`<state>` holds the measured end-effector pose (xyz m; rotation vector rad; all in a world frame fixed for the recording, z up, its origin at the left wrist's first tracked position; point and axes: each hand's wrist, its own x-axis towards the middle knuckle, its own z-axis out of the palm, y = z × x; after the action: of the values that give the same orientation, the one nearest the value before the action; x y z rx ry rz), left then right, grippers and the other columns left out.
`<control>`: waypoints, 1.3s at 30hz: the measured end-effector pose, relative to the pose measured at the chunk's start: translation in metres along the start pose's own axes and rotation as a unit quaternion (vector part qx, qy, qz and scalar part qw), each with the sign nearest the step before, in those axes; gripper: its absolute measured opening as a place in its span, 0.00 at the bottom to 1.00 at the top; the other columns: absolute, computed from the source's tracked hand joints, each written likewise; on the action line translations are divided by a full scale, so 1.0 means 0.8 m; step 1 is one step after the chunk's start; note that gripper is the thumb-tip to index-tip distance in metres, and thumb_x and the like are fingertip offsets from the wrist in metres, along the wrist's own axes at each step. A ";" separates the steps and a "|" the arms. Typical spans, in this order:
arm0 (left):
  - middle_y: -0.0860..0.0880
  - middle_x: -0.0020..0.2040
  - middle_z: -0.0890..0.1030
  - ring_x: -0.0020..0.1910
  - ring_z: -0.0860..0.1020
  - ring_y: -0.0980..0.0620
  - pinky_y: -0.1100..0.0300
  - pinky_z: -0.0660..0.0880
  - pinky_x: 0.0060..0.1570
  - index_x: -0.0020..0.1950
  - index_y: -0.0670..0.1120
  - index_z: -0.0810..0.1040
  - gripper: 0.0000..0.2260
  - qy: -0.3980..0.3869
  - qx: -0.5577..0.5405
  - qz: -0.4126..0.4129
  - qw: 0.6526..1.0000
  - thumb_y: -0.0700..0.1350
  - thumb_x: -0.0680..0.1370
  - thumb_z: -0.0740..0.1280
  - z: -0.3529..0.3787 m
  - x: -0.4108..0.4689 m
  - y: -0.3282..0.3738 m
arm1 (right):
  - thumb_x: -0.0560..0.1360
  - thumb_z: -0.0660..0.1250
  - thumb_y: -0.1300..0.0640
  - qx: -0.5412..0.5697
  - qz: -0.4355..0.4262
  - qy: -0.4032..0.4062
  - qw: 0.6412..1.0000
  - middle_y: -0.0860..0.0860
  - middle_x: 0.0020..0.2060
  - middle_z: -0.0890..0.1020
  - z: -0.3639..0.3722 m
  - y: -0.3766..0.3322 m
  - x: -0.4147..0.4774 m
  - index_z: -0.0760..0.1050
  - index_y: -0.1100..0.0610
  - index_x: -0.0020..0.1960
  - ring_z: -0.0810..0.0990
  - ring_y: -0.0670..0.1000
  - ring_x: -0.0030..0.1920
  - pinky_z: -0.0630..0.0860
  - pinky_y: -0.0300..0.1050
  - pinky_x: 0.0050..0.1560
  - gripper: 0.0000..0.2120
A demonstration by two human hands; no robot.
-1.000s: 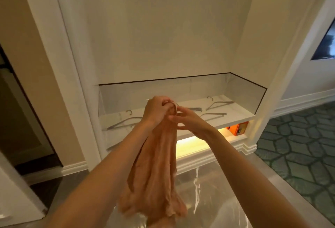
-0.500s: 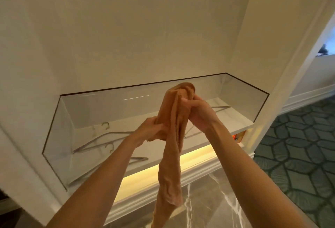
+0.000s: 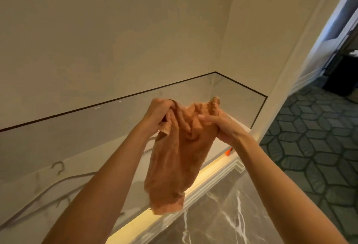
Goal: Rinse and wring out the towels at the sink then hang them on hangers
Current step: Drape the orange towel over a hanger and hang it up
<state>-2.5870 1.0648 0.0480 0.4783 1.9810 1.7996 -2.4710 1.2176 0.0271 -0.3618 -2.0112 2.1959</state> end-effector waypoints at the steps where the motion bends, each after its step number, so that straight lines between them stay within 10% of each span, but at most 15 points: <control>1: 0.51 0.19 0.71 0.20 0.68 0.54 0.64 0.64 0.23 0.27 0.42 0.72 0.12 -0.015 -0.004 0.002 1.000 0.33 0.71 0.62 0.014 0.012 0.007 | 0.65 0.75 0.58 -0.025 0.015 -0.005 1.000 0.57 0.52 0.81 -0.002 0.006 0.013 0.75 0.56 0.57 0.80 0.57 0.54 0.78 0.52 0.55 0.21; 9: 0.42 0.49 0.77 0.53 0.76 0.47 0.56 0.71 0.55 0.48 0.38 0.77 0.10 -0.074 -0.212 -0.037 0.974 0.32 0.74 0.57 0.112 0.156 -0.025 | 0.73 0.69 0.56 -0.032 0.051 0.097 0.993 0.62 0.50 0.82 -0.106 0.044 0.144 0.79 0.60 0.49 0.82 0.57 0.48 0.78 0.52 0.56 0.08; 14: 0.52 0.55 0.78 0.57 0.76 0.52 0.57 0.73 0.55 0.65 0.52 0.68 0.33 -0.248 0.081 -0.095 0.961 0.46 0.60 0.73 0.170 0.231 -0.104 | 0.76 0.64 0.63 0.111 0.073 0.073 0.988 0.57 0.41 0.81 -0.188 0.058 0.234 0.74 0.61 0.55 0.82 0.49 0.37 0.81 0.43 0.41 0.08; 20: 0.42 0.55 0.81 0.47 0.79 0.52 0.71 0.75 0.41 0.60 0.40 0.77 0.14 -0.004 0.052 -0.144 0.988 0.43 0.76 0.67 0.261 0.296 -0.148 | 0.77 0.58 0.63 0.139 0.177 0.011 0.974 0.51 0.24 0.71 -0.273 0.076 0.332 0.70 0.56 0.38 0.70 0.48 0.27 0.68 0.38 0.30 0.10; 28: 0.49 0.36 0.80 0.34 0.78 0.56 0.68 0.74 0.31 0.41 0.44 0.79 0.03 0.192 -0.018 -0.272 0.943 0.44 0.72 0.68 0.260 0.356 -0.194 | 0.77 0.56 0.48 -0.083 0.353 0.034 0.931 0.55 0.38 0.75 -0.326 0.212 0.412 0.71 0.59 0.45 0.73 0.52 0.37 0.66 0.43 0.38 0.14; 31: 0.45 0.40 0.80 0.41 0.79 0.48 0.55 0.76 0.44 0.42 0.44 0.79 0.08 0.187 -0.011 -0.318 0.929 0.47 0.69 0.69 0.254 0.379 -0.216 | 0.78 0.58 0.55 -0.257 0.328 0.018 0.909 0.59 0.43 0.77 -0.345 0.278 0.441 0.72 0.61 0.48 0.74 0.56 0.43 0.68 0.45 0.44 0.09; 39: 0.47 0.38 0.79 0.37 0.76 0.51 0.60 0.73 0.38 0.40 0.46 0.76 0.02 0.176 -0.037 -0.356 0.917 0.42 0.73 0.67 0.246 0.469 -0.304 | 0.78 0.61 0.52 -0.561 0.221 -0.169 0.780 0.58 0.65 0.71 -0.350 0.435 0.526 0.64 0.57 0.70 0.70 0.60 0.65 0.67 0.51 0.63 0.22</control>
<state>-2.7979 1.4005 -0.2369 -0.5769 1.9281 1.5243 -2.7797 1.5647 -0.3739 -0.6134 -3.5604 0.8938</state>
